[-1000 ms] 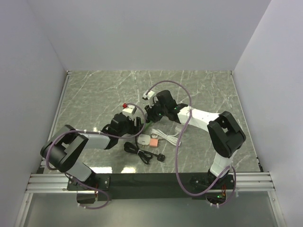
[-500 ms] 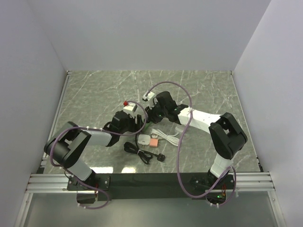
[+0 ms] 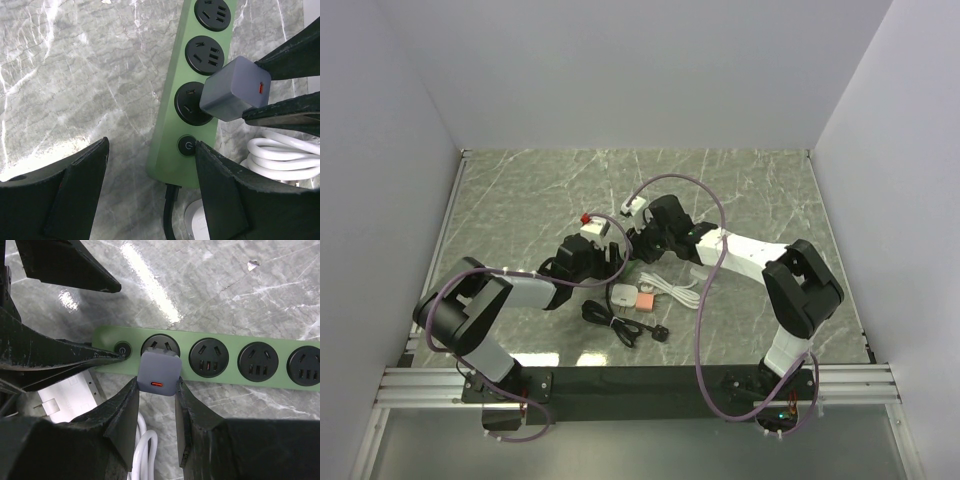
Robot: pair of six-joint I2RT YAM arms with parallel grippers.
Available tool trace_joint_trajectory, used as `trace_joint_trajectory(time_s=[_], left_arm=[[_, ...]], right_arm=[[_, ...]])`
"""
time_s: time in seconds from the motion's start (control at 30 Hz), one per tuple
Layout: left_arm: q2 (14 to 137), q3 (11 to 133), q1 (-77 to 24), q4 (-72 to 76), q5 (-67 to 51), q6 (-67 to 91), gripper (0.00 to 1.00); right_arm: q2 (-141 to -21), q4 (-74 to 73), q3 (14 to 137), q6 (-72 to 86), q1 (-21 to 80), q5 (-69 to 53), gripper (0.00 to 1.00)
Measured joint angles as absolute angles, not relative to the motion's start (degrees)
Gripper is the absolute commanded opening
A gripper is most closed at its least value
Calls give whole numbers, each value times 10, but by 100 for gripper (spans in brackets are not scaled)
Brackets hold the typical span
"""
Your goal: Insert the plug
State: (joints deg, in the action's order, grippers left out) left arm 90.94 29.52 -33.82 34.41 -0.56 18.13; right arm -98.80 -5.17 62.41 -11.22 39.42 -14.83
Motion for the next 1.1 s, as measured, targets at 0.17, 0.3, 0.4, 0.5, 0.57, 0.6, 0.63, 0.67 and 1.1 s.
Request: trace_joint_trajectory(time_s=[0.17,0.3,0.4,0.5,0.57,0.6,0.63,0.67,1.1], left_arm=[[909,295,-338,344,-6,181,75],[909,295,-338,344,-6,181,75],[909,295,-338,344,-6,181,75],[909,295,-338,344,-6,181,75],[910,295,-338,344,-6,181,75],[910,296,-338,344,-6,181,75],[910,296,-338,344,-6,180,75],[910,296,-338,344,-6,179,75],[910,296,-336,344,-8,178,74]], right_arm=[[-987,-52,623,-115,395,-149,0],[-987,-53,623,-116,395,-148,0],[-987,-57,626,-119,397,-145,0],[-989,-65,631,-121,400,-140,0],[-993,-71,637,-122,401,-138,0],[-996,-72,641,-123,402,-135,0],[-1001,-76,645,-124,403,-133,0],[-1003,-77,647,-124,403,-133,0],[-1022,-99,677,-124,407,-127,0]])
